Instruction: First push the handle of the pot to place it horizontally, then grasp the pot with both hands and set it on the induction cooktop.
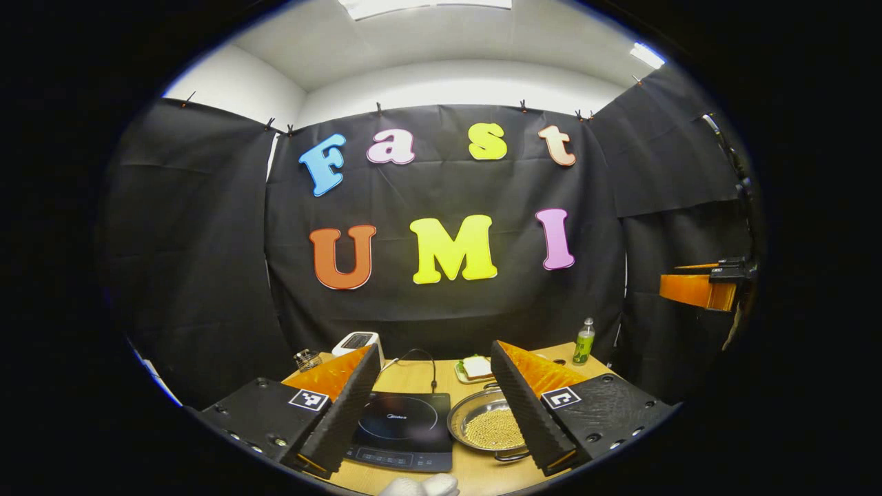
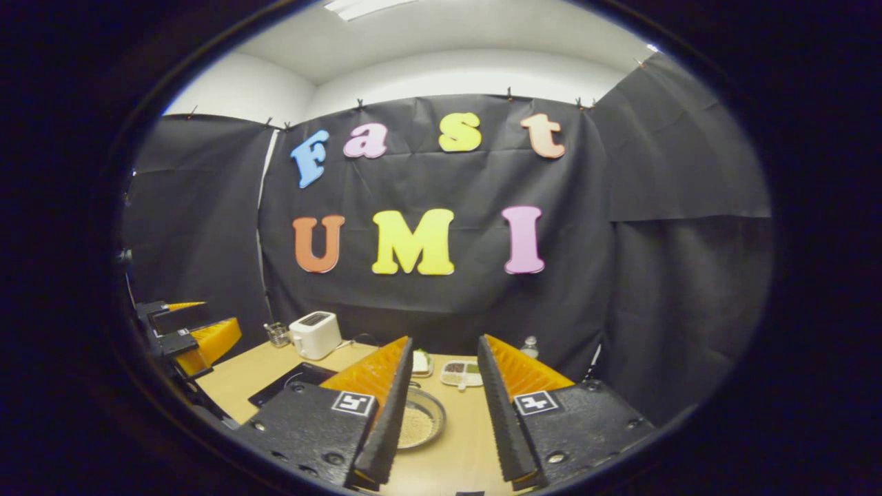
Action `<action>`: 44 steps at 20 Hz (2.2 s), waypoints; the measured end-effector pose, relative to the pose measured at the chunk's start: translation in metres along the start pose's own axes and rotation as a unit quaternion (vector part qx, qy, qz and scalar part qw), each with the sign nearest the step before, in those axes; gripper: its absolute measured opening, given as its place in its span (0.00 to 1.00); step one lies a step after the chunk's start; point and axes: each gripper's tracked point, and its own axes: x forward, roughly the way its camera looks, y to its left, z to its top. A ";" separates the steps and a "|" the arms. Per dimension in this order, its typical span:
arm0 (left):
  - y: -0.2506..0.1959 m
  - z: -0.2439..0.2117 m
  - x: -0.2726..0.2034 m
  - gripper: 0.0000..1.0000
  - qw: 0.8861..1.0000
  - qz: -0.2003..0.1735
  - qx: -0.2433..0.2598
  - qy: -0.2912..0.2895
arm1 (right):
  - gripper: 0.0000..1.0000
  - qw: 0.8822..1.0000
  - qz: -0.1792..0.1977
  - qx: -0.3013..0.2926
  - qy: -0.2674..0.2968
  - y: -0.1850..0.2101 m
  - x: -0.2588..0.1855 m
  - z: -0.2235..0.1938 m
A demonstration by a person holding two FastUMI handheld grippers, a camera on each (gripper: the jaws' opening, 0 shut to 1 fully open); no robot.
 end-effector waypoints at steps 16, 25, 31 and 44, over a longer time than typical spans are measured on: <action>0.059 -0.061 -0.018 0.96 0.995 0.077 -0.040 0.046 | 0.04 0.943 0.164 0.020 0.290 0.152 0.084 -0.227; 0.074 -0.079 -0.033 0.96 0.992 0.103 -0.039 0.064 | 0.04 0.905 0.154 -0.002 0.397 0.177 0.087 -0.339; 0.079 -0.077 -0.037 0.96 0.991 0.113 -0.036 0.067 | 0.04 0.903 0.130 -0.001 0.410 0.169 0.101 -0.355; 0.060 -0.074 -0.020 0.96 0.993 0.090 -0.035 0.067 | 0.04 0.897 0.116 0.007 0.426 0.142 0.091 -0.364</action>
